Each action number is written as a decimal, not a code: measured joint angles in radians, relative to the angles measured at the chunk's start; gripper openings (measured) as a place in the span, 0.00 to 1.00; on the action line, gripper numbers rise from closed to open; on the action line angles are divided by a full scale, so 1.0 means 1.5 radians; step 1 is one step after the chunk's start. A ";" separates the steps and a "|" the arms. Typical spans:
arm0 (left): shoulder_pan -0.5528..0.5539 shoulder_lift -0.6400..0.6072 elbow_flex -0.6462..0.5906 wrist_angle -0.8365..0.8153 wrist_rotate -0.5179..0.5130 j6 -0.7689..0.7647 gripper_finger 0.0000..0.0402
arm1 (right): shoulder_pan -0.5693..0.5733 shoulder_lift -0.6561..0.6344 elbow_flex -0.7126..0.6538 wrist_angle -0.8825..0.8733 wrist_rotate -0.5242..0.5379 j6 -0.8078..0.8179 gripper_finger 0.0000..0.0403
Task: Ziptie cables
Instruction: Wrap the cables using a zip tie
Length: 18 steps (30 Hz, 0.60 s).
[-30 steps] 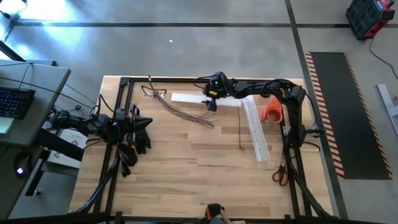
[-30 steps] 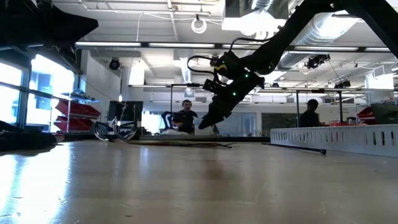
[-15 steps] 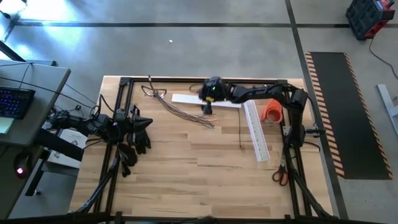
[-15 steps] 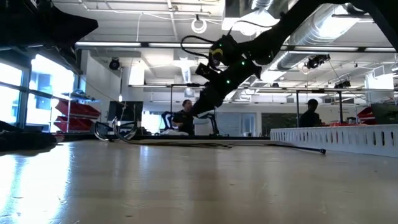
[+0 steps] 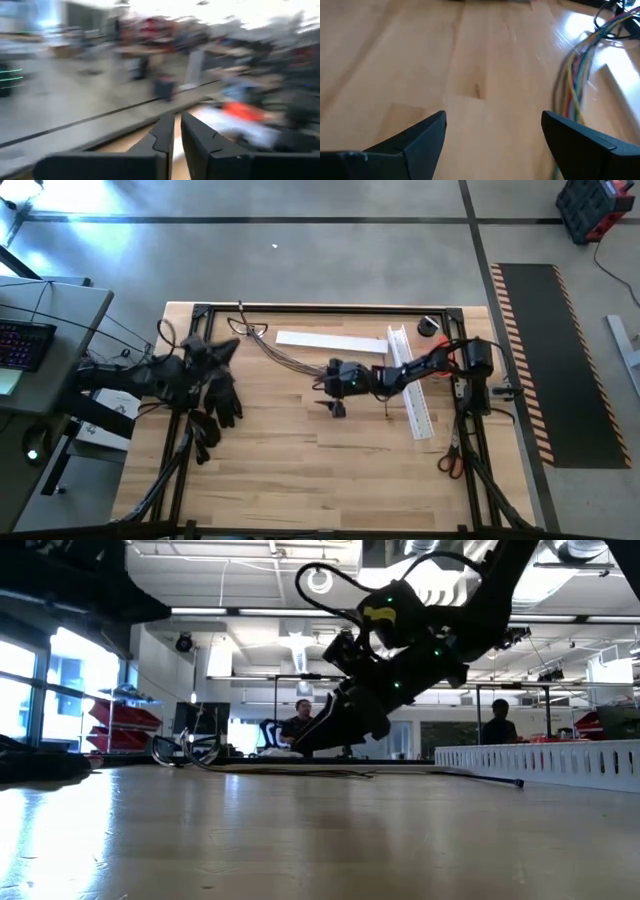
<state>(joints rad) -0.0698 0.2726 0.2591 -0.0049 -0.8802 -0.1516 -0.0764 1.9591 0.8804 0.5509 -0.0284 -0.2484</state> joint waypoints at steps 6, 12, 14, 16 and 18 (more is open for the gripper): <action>0.168 0.203 0.157 -0.142 -0.021 -0.019 0.21 | 0.013 0.000 -0.002 0.043 0.000 0.016 0.77; 0.385 0.424 0.232 -0.157 0.137 -0.018 0.37 | 0.014 0.000 -0.002 0.054 -0.001 0.038 0.77; 0.463 0.486 0.250 -0.154 0.211 -0.025 0.42 | 0.014 0.000 -0.002 0.051 -0.001 0.053 0.77; 0.538 0.537 0.262 -0.152 0.281 -0.025 0.46 | 0.017 0.001 -0.002 0.051 0.000 0.063 0.77; 0.602 0.579 0.270 -0.140 0.339 -0.018 0.50 | 0.022 0.003 -0.002 0.050 0.000 0.063 0.77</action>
<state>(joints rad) 0.8331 1.1409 0.6636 -0.2156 -0.3717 -0.1783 -0.0431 1.9635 0.8776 0.6258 -0.0280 -0.1547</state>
